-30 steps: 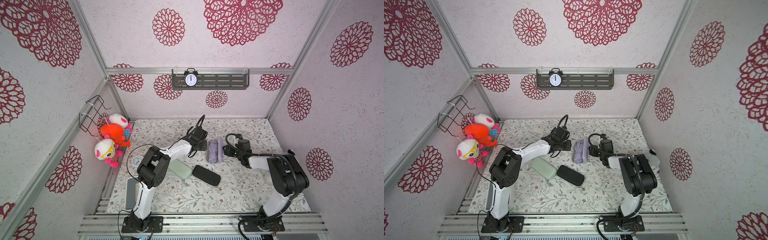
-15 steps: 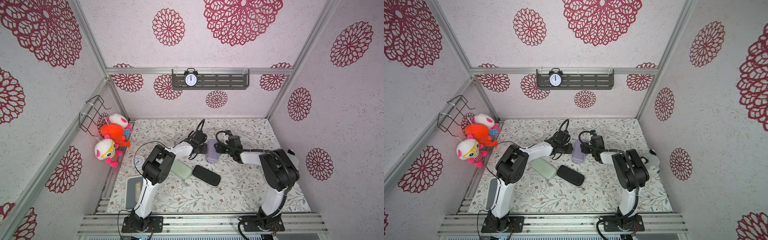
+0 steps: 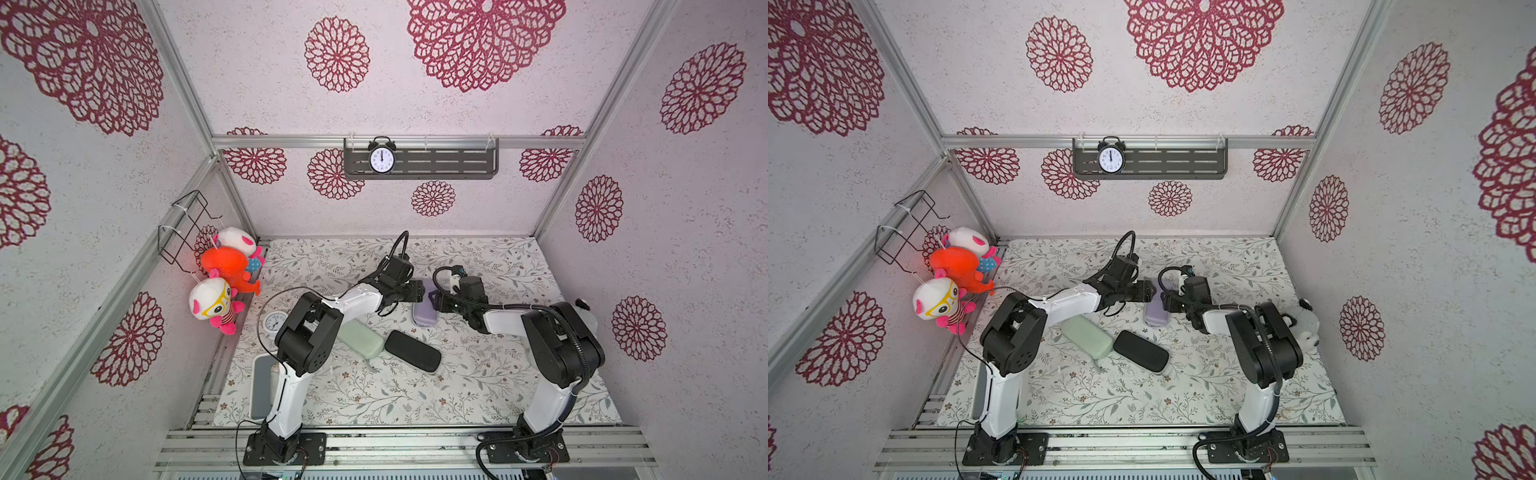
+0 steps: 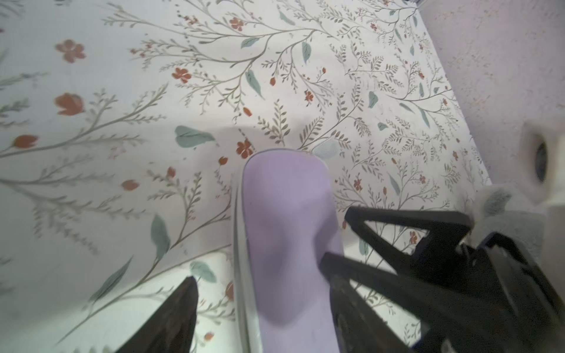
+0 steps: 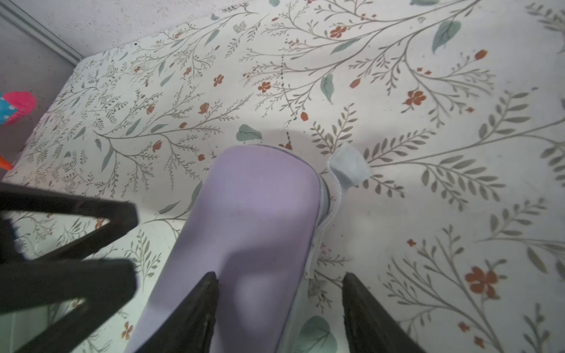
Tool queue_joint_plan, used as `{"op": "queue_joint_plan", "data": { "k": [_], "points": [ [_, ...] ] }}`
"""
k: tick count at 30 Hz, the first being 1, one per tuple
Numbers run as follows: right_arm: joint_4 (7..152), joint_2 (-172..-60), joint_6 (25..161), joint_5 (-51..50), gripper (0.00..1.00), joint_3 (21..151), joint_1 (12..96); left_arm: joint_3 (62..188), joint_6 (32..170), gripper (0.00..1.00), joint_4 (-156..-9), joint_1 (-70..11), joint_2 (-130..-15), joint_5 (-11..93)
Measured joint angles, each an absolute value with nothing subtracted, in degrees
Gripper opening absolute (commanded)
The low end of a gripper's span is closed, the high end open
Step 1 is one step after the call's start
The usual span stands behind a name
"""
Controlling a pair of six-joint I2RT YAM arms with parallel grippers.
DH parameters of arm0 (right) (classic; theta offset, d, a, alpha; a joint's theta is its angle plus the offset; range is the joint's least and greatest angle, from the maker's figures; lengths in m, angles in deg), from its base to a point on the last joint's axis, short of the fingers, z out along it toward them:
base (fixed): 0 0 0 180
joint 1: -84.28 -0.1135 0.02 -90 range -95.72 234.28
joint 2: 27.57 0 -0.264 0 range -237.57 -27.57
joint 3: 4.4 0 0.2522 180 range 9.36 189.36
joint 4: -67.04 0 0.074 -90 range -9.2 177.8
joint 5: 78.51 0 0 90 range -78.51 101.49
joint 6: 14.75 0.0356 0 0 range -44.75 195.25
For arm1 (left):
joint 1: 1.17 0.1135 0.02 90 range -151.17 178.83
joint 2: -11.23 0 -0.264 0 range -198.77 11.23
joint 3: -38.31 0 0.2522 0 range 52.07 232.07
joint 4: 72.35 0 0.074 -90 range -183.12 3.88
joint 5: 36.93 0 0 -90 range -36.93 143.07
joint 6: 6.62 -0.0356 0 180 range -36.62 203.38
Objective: Put umbrellas into zippered umbrella sleeves
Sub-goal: Close the umbrella sleeve at the center of the board, then pick up the umbrella sleeve at the center of the board.
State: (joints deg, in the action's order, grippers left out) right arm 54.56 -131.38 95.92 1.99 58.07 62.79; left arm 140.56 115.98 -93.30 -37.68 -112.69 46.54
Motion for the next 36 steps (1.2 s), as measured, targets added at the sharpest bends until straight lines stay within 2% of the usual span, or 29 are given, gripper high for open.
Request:
{"op": "queue_joint_plan", "data": {
  "k": [5,9,17,23,29,36],
  "points": [
    [53.2,-131.4,95.9,2.9,0.58,57.0,61.3,143.0,116.5,0.65,-93.2,-37.7,-117.5,44.5],
    [51.8,-131.6,96.3,3.1,0.58,56.3,61.0,142.1,118.0,0.53,-91.3,-37.7,-117.6,43.2],
    [49.7,-130.2,99.9,-4.5,0.82,52.5,66.2,139.3,120.6,0.36,-86.2,-37.7,-117.3,41.5],
    [52.9,-129.8,101.5,-8.0,0.82,52.8,68.8,136.1,122.4,0.31,-81.7,-37.6,-116.8,40.9],
    [51.1,-133.3,103.9,-12.4,0.78,54.8,68.8,133.2,123.1,0.32,-78.3,-37.1,-116.0,40.7],
    [48.0,-137.2,105.8,-14.8,0.75,57.7,67.3,129.7,123.1,0.49,-79.1,-36.6,-113.5,43.5]
  ]
}}
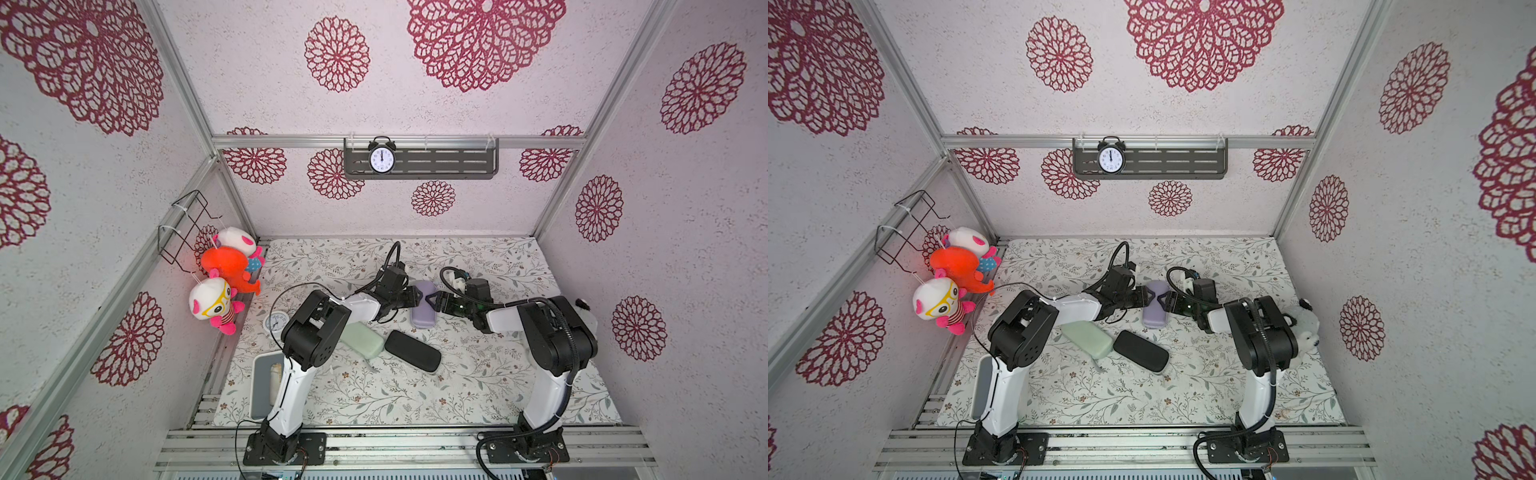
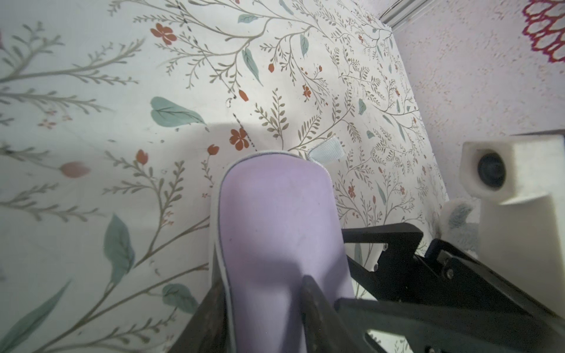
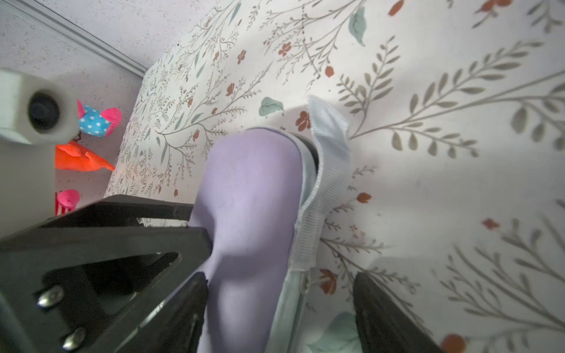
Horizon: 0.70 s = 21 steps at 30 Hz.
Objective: Put umbrellas into zippered umbrella sleeves
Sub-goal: Pick up the umbrella sleeve at the center of the board.
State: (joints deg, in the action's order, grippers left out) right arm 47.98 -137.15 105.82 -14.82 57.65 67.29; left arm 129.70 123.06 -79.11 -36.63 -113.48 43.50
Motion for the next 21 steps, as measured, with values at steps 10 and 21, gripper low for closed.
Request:
{"op": "queue_joint_plan", "data": {
  "k": [10,21],
  "points": [
    [44.9,-139.0,107.5,-17.0,0.71,58.0,67.0,129.0,122.6,0.33,-78.3,-36.0,-113.4,41.9],
    [40.6,-143.4,111.0,-17.6,0.67,61.5,64.6,124.7,124.3,0.23,-71.7,-33.9,-113.3,39.2]
  ]
}}
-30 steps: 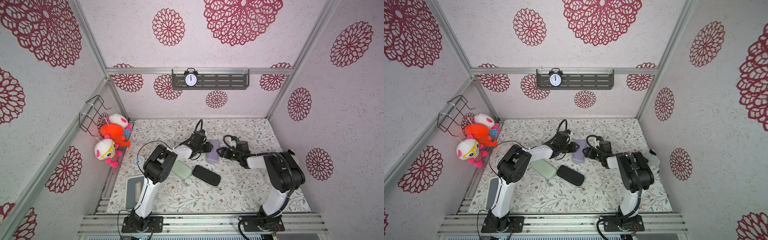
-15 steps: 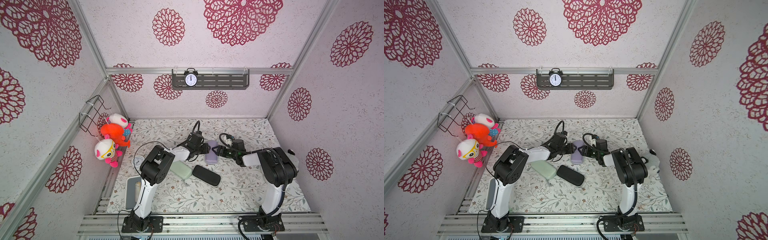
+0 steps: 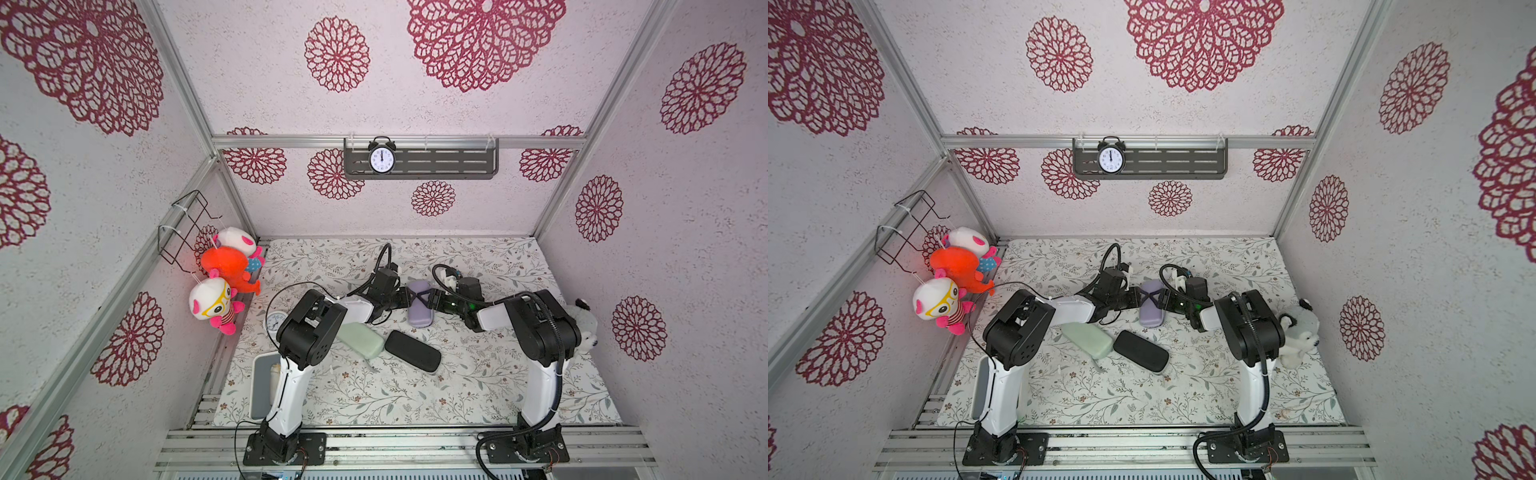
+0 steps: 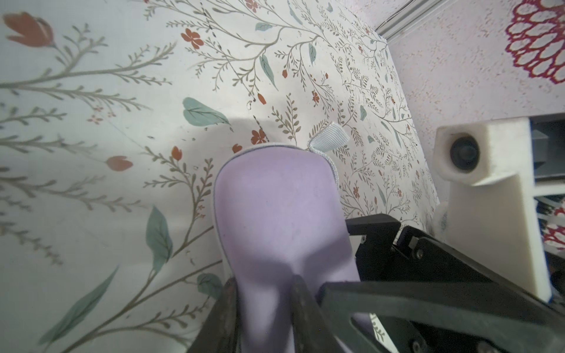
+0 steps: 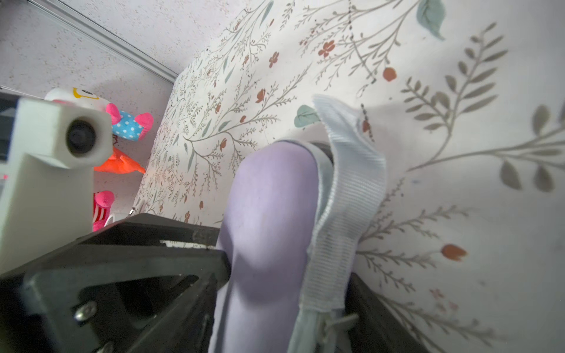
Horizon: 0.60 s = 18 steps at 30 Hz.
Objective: Put umbrellas into zippered umbrella sleeves
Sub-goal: Pick up the umbrella sleeve at the center of the board.
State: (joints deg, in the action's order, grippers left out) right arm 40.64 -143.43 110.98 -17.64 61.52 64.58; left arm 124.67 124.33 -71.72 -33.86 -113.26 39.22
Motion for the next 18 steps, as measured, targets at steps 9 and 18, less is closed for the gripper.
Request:
{"op": "queue_joint_plan", "data": {
  "k": [9,18],
  "points": [
    [41.8,-143.7,111.1,-16.8,0.71,62.8,63.6,121.8,125.6,0.21,-66.5,-32.5,-113.4,37.0],
    [47.1,-142.7,109.2,-19.0,0.65,63.5,63.7,119.4,127.2,0.22,-59.9,-32.3,-114.5,35.3]
  ]
}}
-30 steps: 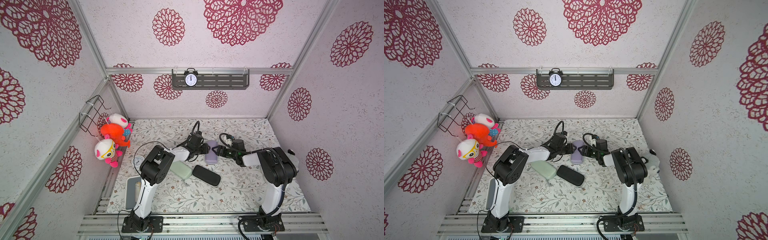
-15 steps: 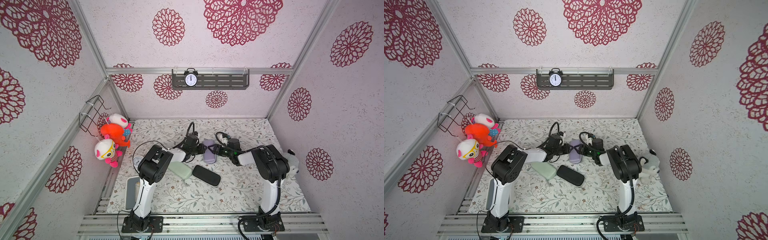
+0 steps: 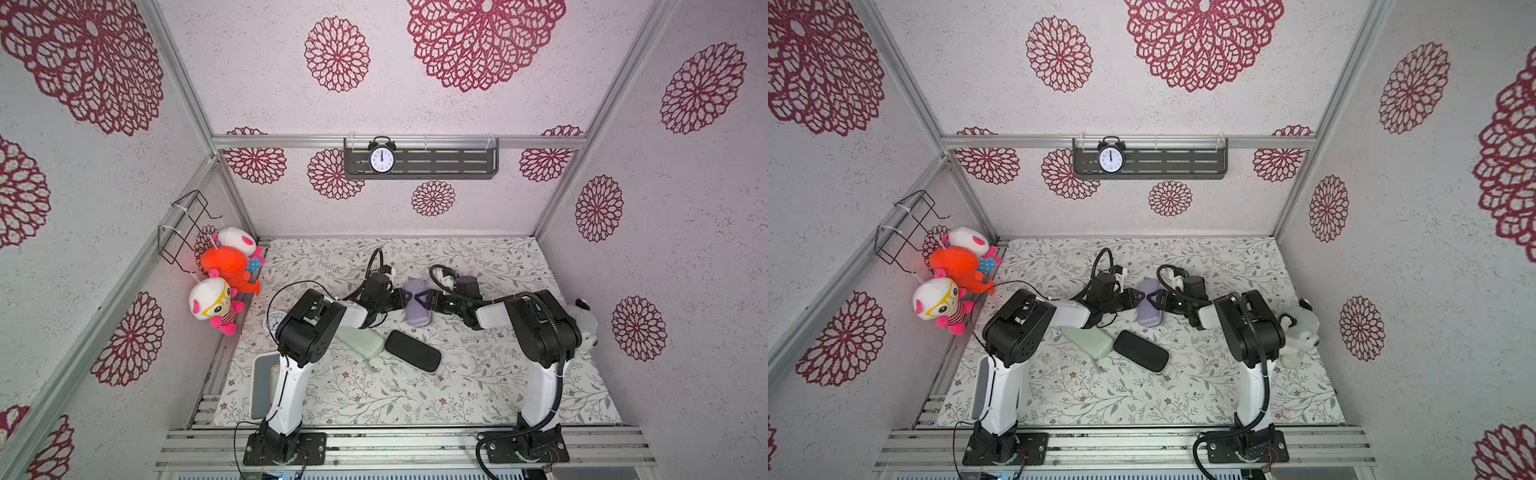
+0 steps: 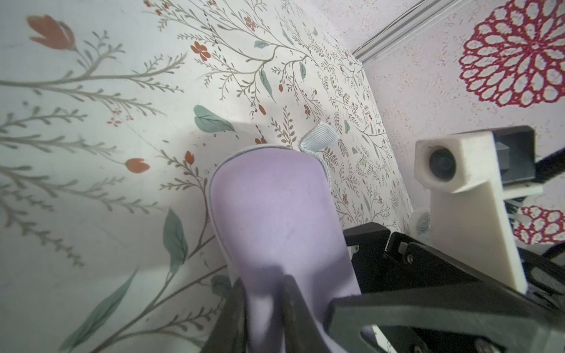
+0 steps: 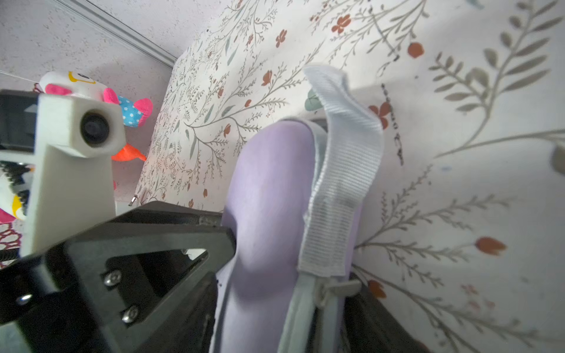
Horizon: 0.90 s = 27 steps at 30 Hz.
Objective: Put umbrellas into zippered umbrella sleeves
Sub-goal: Pick up the umbrella sleeve at the center of the board.
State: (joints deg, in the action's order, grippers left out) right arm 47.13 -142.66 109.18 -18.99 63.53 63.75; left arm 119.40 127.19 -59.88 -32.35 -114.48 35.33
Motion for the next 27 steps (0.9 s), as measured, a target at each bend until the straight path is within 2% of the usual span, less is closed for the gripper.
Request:
{"op": "queue_joint_plan", "data": {
  "k": [4,8,11,14,18,22,27],
  "points": [
    [47.9,-144.4,109.5,-18.7,0.61,66.3,62.9,119.1,127.8,0.21,-58.7,-31.8,-114.8,34.9],
    [45.5,-146.0,111.3,-18.9,0.49,66.9,62.7,119.0,128.3,0.22,-57.6,-31.3,-115.1,34.6],
    [45.1,-146.0,112.6,-19.2,0.40,66.9,62.7,118.7,128.5,0.26,-56.9,-31.3,-115.2,34.6],
    [44.9,-146.0,113.0,-19.3,0.31,66.9,62.7,118.0,128.5,0.36,-56.0,-31.2,-115.1,34.5],
    [44.5,-146.0,113.1,-20.8,0.25,66.9,62.7,115.0,129.3,0.45,-53.7,-30.6,-113.8,34.2],
    [44.4,-145.7,113.6,-22.7,0.24,66.9,62.6,109.7,129.1,0.57,-53.6,-30.0,-109.6,33.0],
    [47.6,-142.8,112.7,-23.5,0.23,67.3,62.6,102.7,126.2,0.60,-52.1,-29.5,-102.7,28.9]
  ]
}}
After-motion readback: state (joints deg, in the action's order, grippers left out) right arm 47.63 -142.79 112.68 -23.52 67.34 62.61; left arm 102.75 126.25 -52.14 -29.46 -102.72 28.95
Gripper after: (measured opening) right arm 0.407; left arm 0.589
